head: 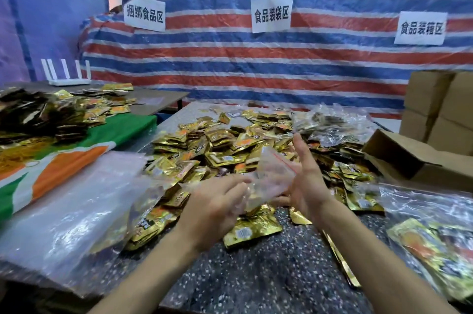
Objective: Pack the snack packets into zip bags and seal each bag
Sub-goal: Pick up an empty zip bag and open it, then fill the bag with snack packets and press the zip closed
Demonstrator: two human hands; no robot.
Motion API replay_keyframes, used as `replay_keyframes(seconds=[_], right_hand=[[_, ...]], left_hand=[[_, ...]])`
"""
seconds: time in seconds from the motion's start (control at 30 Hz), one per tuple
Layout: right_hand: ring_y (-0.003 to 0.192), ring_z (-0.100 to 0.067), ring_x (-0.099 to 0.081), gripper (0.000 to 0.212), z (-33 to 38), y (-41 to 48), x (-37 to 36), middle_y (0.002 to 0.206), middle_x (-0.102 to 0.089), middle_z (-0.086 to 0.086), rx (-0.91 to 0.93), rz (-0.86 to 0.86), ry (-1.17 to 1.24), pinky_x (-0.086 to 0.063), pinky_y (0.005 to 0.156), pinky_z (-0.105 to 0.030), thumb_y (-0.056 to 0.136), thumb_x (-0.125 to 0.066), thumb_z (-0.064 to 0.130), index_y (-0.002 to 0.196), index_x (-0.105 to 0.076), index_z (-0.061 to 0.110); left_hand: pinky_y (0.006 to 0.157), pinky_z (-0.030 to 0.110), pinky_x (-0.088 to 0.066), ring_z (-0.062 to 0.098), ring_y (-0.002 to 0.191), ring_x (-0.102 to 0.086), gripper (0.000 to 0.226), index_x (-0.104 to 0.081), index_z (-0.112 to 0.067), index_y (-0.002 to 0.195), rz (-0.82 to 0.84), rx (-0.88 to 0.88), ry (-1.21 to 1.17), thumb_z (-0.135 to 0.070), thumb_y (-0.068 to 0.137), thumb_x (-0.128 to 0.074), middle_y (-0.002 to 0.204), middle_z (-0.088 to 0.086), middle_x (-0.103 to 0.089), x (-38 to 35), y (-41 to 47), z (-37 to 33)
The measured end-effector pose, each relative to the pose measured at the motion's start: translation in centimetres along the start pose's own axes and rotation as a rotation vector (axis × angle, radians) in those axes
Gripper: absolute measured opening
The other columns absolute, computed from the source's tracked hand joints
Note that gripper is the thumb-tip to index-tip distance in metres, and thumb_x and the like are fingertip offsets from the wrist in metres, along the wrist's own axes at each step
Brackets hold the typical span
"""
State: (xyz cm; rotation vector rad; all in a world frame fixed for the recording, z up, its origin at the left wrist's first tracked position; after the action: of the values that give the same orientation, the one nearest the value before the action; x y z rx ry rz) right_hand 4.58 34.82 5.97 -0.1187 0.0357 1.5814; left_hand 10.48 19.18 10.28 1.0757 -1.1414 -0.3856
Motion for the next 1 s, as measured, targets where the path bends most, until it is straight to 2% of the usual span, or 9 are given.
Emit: replay_keyframes(seconds=[0.17,0.3,0.4,0.47,0.53,0.63,0.77,0.87,1.0], right_hand=[[0.069,-0.019,-0.069,0.017,1.1,2.5,2.1,0.09,-0.075,-0.009,-0.11,0.041,-0.149,-0.058,0.071,-0.034,0.083,-0.073,0.029,0.088,-0.078,0.013],[0.058,-0.019,-0.066,0.018,1.6,4.6,4.5,0.078,-0.072,-0.013,-0.113,-0.067,-0.152,-0.055,0.053,-0.029,0.086,-0.068,0.007,0.098,-0.068,-0.006],[0.052,-0.021,-0.063,0.013,1.9,6.2,4.6,0.074,-0.07,-0.015,-0.139,-0.058,-0.148,-0.053,0.048,-0.028,0.091,-0.054,0.005,0.101,-0.057,-0.001],[0.055,-0.026,-0.067,0.014,2.1,7.1,3.9,0.078,-0.071,-0.019,-0.163,-0.005,-0.102,-0.058,0.051,-0.032,0.089,-0.046,0.006,0.098,-0.056,0.003],[0.061,-0.029,-0.069,0.014,2.8,7.8,3.2,0.085,-0.071,-0.021,-0.152,0.041,-0.075,-0.061,0.054,-0.035,0.088,-0.049,0.004,0.095,-0.061,0.0],[0.066,-0.021,-0.072,0.016,4.1,8.6,2.4,0.085,-0.076,-0.014,-0.094,0.11,-0.175,-0.059,0.054,-0.031,0.094,-0.059,0.007,0.099,-0.071,-0.002],[0.058,-0.009,-0.061,0.02,5.0,8.9,3.4,0.071,-0.069,0.002,-0.04,0.029,-0.369,-0.052,0.053,-0.024,0.09,-0.07,0.022,0.076,-0.08,0.012],[0.053,-0.009,-0.053,0.019,5.1,9.3,3.7,0.065,-0.06,0.001,-0.008,-0.011,-0.382,-0.048,0.053,-0.023,0.091,-0.07,0.018,0.081,-0.079,0.004],[0.057,-0.014,-0.062,0.025,5.3,9.0,2.3,0.074,-0.068,-0.008,-0.005,0.042,-0.234,-0.052,0.05,-0.024,0.094,-0.066,0.028,0.084,-0.076,0.007]], left_hand=[[0.077,0.031,-0.056,0.014,0.09,-0.072,0.011,-0.076,-0.011,0.08,-0.021,-0.217,0.088,-0.005,0.076,-0.083,0.105,0.004,-0.076,-4.7,0.7,-1.2],[0.088,0.016,-0.046,0.001,0.106,-0.063,0.037,-0.061,-0.032,0.095,0.312,0.085,-0.195,-0.049,0.072,-0.084,0.12,-0.015,-0.068,-7.8,1.3,2.2],[0.072,0.008,-0.044,-0.006,0.092,-0.063,0.043,-0.062,-0.041,0.094,0.603,0.484,-0.582,-0.079,0.076,-0.053,0.105,-0.026,-0.066,-9.7,2.4,5.4],[0.063,0.015,-0.047,0.002,0.072,-0.067,0.059,-0.07,-0.024,0.084,0.479,0.679,-0.74,-0.074,0.09,-0.04,0.085,-0.011,-0.073,-9.6,4.6,8.0],[0.055,0.018,-0.048,0.006,0.061,-0.064,0.053,-0.068,-0.015,0.075,0.352,0.81,-0.814,-0.059,0.095,-0.047,0.069,-0.005,-0.069,-9.3,6.8,9.7],[0.054,0.016,-0.048,0.004,0.059,-0.06,0.042,-0.07,-0.02,0.077,0.481,0.822,-0.698,-0.056,0.092,-0.057,0.069,-0.009,-0.067,-10.7,8.4,10.3],[0.073,0.031,-0.044,0.023,0.074,-0.056,0.05,-0.074,-0.018,0.083,0.584,0.792,-0.571,-0.067,0.08,-0.063,0.086,0.013,-0.068,-11.1,9.3,12.1],[0.069,0.028,-0.045,0.015,0.073,-0.057,0.055,-0.076,-0.019,0.084,0.608,0.771,-0.606,-0.072,0.073,-0.065,0.079,0.0,-0.067,-11.2,8.8,12.6],[0.072,0.035,-0.038,0.018,0.073,-0.048,0.071,-0.064,0.003,0.086,0.537,0.786,-0.726,-0.067,0.077,-0.068,0.079,0.008,-0.056,-11.6,8.8,12.8]])
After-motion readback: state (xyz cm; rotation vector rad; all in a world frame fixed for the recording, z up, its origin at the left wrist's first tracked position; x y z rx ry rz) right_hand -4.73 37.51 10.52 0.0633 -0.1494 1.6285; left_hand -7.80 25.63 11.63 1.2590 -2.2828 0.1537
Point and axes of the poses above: each hand's wrist, its own y-axis towards the middle knuckle, its own x-axis out of the back of the hand, z = x × y, the point moved 9 cm from there along y, towards the middle knuckle
